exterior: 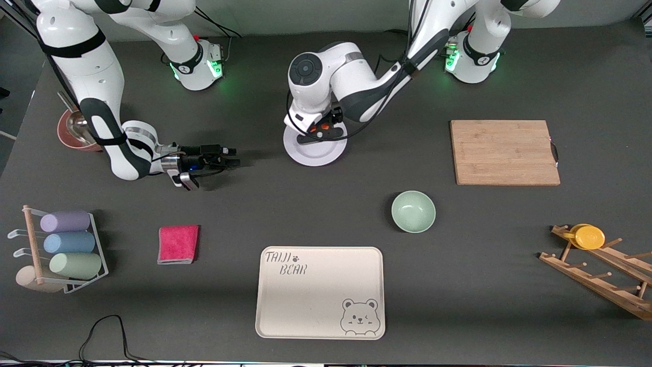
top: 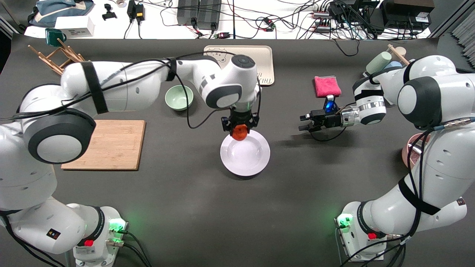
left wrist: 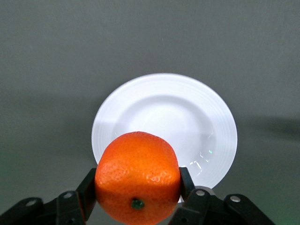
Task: Place orange and plate with both arms
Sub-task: 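Lower the orange onto the plate while the right gripper grasps the rim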
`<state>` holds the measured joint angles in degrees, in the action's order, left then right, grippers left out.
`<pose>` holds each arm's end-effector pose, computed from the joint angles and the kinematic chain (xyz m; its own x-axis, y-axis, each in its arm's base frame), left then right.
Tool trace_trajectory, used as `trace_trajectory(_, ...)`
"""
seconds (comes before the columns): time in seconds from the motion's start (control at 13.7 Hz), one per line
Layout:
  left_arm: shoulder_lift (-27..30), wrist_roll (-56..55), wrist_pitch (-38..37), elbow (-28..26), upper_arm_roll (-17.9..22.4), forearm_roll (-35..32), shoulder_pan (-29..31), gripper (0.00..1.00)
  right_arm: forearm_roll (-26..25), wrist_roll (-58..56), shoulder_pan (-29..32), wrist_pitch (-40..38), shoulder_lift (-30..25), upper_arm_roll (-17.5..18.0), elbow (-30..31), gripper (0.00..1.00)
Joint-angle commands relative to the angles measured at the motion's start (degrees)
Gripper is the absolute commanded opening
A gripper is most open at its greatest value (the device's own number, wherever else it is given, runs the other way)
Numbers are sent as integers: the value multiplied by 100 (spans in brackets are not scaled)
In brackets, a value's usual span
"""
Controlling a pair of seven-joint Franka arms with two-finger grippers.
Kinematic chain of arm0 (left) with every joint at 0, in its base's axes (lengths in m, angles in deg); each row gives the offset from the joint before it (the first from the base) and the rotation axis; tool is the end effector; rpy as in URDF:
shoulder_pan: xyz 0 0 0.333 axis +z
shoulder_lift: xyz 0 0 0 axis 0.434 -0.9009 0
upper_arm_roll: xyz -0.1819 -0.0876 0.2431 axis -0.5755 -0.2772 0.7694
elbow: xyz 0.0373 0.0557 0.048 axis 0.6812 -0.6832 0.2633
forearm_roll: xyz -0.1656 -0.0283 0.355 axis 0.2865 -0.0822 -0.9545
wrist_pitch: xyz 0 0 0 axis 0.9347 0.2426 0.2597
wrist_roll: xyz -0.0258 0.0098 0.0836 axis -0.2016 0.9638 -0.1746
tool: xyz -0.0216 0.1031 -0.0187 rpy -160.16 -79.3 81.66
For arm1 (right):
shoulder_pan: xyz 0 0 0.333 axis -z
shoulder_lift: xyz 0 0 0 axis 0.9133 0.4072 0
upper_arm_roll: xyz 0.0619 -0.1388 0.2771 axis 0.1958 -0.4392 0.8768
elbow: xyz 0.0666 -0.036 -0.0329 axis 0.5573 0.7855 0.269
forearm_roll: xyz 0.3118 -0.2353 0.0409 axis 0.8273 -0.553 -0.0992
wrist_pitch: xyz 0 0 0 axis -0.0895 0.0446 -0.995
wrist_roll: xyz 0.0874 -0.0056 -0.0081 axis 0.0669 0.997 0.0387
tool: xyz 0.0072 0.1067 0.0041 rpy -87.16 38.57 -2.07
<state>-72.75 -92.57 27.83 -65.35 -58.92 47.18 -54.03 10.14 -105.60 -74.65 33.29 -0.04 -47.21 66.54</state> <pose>0.3556 -0.5643 0.3195 0.9700 0.1636 -0.1796 0.1600 -0.9865 -0.0346 0.4094 0.0569 0.1165 0.9968 0.0277 -0.0754 -0.0687 -0.1929 -0.9788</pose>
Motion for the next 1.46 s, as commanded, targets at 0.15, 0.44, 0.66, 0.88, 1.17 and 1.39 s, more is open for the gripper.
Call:
trace_trajectory(0.15,-96,-312,700,-404,118,-168,-227,0,863,-531,-538,337,-22,-25,490,100)
trace_trajectory(0.44,-517,-864,1138,-405,118,-580,-403,0,1443,-540,-951,654,-110,-25,771,100)
trace_trajectory(0.66,-658,-1137,1333,-405,118,-599,-438,0,1804,-532,-1214,900,-207,-25,842,100)
trace_trajectory(0.88,-720,-1218,1403,-405,118,-599,-491,0,2024,-532,-1382,909,-303,-17,939,100)
trace_trajectory(1.17,-746,-1218,1517,-378,215,-608,-500,0,2025,-461,-1505,700,-348,-8,974,100)
trace_trajectory(1.39,-755,-1218,1509,-378,224,-608,-491,0,2042,-531,-1514,479,-339,-8,1106,100)
